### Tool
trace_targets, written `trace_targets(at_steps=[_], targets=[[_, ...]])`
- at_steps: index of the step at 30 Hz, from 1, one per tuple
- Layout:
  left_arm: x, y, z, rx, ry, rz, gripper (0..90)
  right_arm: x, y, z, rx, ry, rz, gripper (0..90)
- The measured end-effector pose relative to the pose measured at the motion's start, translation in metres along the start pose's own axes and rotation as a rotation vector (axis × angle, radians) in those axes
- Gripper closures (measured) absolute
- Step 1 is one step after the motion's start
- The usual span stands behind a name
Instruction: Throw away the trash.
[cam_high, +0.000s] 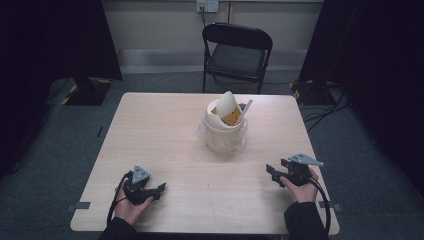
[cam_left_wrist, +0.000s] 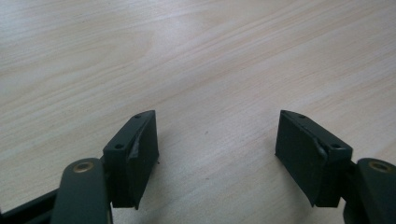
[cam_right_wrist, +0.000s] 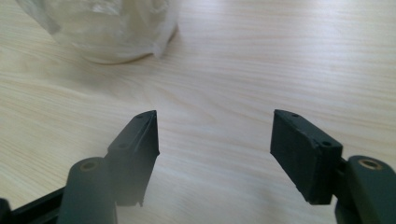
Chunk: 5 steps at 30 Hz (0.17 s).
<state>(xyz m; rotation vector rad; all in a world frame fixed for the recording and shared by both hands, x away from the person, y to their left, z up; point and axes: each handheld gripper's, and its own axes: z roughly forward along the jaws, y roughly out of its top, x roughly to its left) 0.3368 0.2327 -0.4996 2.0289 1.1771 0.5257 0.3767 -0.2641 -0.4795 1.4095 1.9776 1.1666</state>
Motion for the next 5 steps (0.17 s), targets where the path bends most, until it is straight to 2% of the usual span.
trace_targets(at_steps=[3,5], targets=[[0.0001,-0.0005,-0.0005,-0.001,-0.003,0.002,29.5,-0.0088,-0.0036,-0.0043,0.043,-0.055,-0.026,28.8],[0.0003,-0.0007,-0.0008,-0.001,-0.004,0.005,29.5,-0.0105,-0.0043,-0.0052,0.048,-0.061,-0.029,28.6]])
